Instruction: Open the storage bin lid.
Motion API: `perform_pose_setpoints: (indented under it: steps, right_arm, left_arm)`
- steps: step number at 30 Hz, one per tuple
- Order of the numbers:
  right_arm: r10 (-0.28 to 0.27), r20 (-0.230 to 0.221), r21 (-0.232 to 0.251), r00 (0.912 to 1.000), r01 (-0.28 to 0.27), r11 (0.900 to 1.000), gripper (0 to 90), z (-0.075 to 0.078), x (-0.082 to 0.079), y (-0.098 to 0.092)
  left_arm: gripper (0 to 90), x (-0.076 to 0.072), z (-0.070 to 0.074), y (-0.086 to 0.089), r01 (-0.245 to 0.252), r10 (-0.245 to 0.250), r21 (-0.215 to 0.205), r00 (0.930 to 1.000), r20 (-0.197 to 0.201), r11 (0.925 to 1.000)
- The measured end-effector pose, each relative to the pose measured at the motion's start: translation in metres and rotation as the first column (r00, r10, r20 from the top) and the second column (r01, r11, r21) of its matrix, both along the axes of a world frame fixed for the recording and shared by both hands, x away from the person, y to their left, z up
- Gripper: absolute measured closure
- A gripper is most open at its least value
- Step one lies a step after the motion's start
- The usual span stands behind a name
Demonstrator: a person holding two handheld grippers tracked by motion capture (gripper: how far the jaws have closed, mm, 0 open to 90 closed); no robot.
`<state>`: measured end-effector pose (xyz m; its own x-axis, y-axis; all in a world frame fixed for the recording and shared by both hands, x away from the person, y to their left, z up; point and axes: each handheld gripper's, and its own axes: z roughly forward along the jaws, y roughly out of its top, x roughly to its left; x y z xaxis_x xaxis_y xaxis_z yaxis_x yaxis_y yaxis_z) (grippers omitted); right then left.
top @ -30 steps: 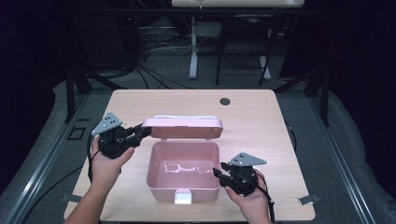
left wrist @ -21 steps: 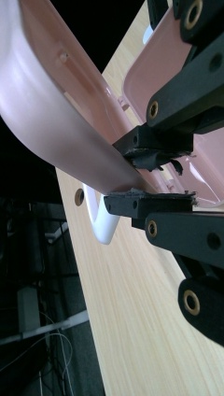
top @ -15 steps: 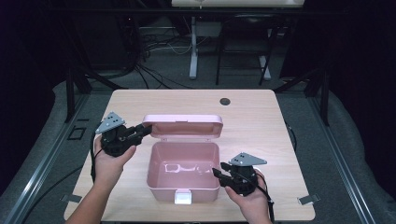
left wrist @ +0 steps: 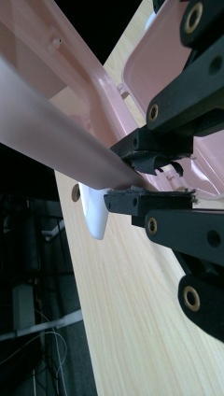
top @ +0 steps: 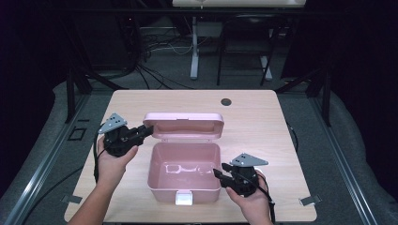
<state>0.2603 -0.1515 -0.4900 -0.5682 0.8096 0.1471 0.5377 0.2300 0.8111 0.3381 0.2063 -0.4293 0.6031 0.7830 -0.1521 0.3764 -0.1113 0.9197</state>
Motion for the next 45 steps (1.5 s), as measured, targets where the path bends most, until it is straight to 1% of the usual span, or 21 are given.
perform_pose_setpoints:
  steps: [2, 7, 11, 17, 19, 24, 29, 31, 34, 36, 41, 42, 45]
  right_arm:
    - [-0.001, -0.004, 0.003, 1.0000, 0.001, 1.000, 60.0, -0.001, 0.000, 0.000]
    - [0.001, -0.008, 0.005, 1.0000, -0.001, 1.000, 59.6, -0.001, 0.001, 0.000]
    - [-0.001, -0.006, 0.005, 1.0000, 0.001, 1.000, 59.1, -0.002, 0.002, 0.001]
    - [-0.001, -0.009, 0.003, 1.0000, 0.001, 1.000, 59.0, -0.002, 0.002, 0.001]
    - [-0.001, -0.010, 0.003, 1.0000, 0.001, 1.000, 58.9, -0.002, 0.003, 0.001]
    - [-0.003, -0.012, 0.006, 0.9999, 0.003, 1.000, 58.8, -0.002, 0.003, 0.002]
    - [-0.005, -0.006, -0.003, 1.0000, 0.005, 1.000, 58.9, -0.002, 0.002, 0.002]
    - [-0.006, -0.003, -0.001, 1.0000, 0.006, 1.000, 58.9, -0.003, 0.002, 0.002]
    - [-0.006, -0.003, 0.001, 1.0000, 0.006, 1.000, 58.9, -0.003, 0.002, 0.002]
    - [-0.006, -0.004, 0.003, 1.0000, 0.006, 1.000, 58.9, -0.003, 0.002, 0.002]
    - [-0.005, -0.005, 0.003, 1.0000, 0.005, 1.000, 58.8, -0.003, 0.002, 0.002]
    - [-0.005, -0.005, 0.004, 1.0000, 0.005, 1.000, 58.9, -0.003, 0.002, 0.002]
    - [-0.006, -0.006, 0.006, 1.0000, 0.006, 1.000, 58.8, -0.003, 0.002, 0.002]
  left_arm:
    - [77.0, 0.001, -0.001, 0.000, -0.002, 0.002, -0.005, 1.0000, -0.002, 1.0000]
    - [78.0, 0.005, -0.005, 0.000, -0.007, 0.007, 0.008, 0.9998, -0.018, 0.9999]
    - [78.6, 0.006, -0.006, -0.002, -0.013, 0.013, 0.007, 0.9998, -0.013, 0.9999]
    - [79.7, 0.008, -0.008, -0.002, -0.017, 0.017, 0.017, 0.9999, -0.003, 0.9997]
    - [80.0, 0.009, -0.007, -0.002, -0.017, 0.017, 0.022, 0.9998, -0.006, 0.9996]
    - [80.3, 0.011, -0.011, -0.002, -0.026, 0.026, 0.008, 0.9996, -0.009, 0.9996]
    - [81.5, 0.011, -0.015, -0.001, -0.026, 0.027, 0.006, 0.9995, -0.018, 0.9996]
    - [81.8, 0.012, -0.016, -0.001, -0.031, 0.031, -0.003, 0.9994, -0.013, 0.9995]
    - [82.2, 0.013, -0.016, -0.001, -0.038, 0.038, -0.007, 0.9991, -0.019, 0.9993]
    - [82.4, 0.014, -0.017, 0.000, -0.037, 0.036, -0.023, 0.9990, -0.026, 0.9991]
    - [82.9, 0.017, -0.018, 0.000, -0.040, 0.039, -0.028, 0.9989, -0.026, 0.9988]
    - [83.0, 0.018, -0.018, -0.001, -0.041, 0.040, -0.038, 0.9989, -0.024, 0.9984]
    - [83.2, 0.020, -0.018, 0.000, -0.042, 0.041, -0.035, 0.9985, -0.037, 0.9985]
